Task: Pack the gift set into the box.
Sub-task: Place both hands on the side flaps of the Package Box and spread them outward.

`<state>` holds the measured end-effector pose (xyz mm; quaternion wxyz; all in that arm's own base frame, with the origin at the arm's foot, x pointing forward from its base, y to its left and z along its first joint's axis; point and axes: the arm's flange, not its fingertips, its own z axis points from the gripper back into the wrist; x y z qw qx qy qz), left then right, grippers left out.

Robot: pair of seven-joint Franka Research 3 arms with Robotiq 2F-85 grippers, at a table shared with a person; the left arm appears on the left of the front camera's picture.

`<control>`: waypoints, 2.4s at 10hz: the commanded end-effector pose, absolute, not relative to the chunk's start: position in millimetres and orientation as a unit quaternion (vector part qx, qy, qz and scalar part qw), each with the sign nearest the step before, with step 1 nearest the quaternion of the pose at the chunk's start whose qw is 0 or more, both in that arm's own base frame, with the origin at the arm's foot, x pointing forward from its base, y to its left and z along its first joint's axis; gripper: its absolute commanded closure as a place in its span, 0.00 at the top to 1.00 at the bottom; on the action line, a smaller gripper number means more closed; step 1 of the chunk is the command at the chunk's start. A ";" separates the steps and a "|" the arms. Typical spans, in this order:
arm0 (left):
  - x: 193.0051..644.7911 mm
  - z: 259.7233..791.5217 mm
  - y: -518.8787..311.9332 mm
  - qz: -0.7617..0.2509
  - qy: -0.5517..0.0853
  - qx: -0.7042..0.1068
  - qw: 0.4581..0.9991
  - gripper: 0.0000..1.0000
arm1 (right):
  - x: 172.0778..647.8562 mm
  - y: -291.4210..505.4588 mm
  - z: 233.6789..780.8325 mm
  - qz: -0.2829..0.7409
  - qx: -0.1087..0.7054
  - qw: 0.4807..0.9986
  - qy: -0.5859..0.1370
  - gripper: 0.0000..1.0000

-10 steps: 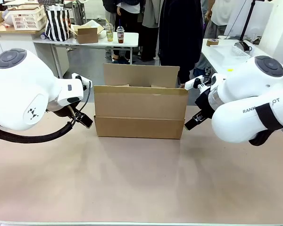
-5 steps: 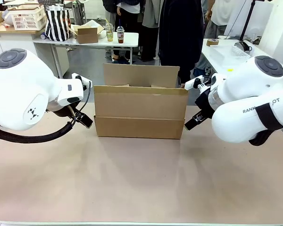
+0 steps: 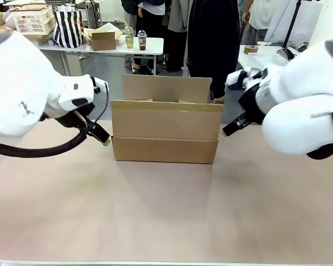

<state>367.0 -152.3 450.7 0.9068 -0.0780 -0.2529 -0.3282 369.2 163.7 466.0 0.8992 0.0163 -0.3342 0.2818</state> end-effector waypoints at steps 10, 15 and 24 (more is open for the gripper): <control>335.2 542.7 -94.7 -0.470 -0.176 -0.461 0.732 1.00 | 321.8 134.8 524.0 0.283 0.499 0.758 -0.311 1.00; 327.3 551.9 -32.0 -0.286 -0.215 -0.561 0.747 1.00 | 276.7 62.3 530.5 0.069 0.526 0.746 -0.401 1.00; 322.1 547.7 -23.5 -0.319 -0.199 -0.556 0.741 1.00 | 316.7 79.2 586.0 0.159 0.535 0.747 -0.361 1.00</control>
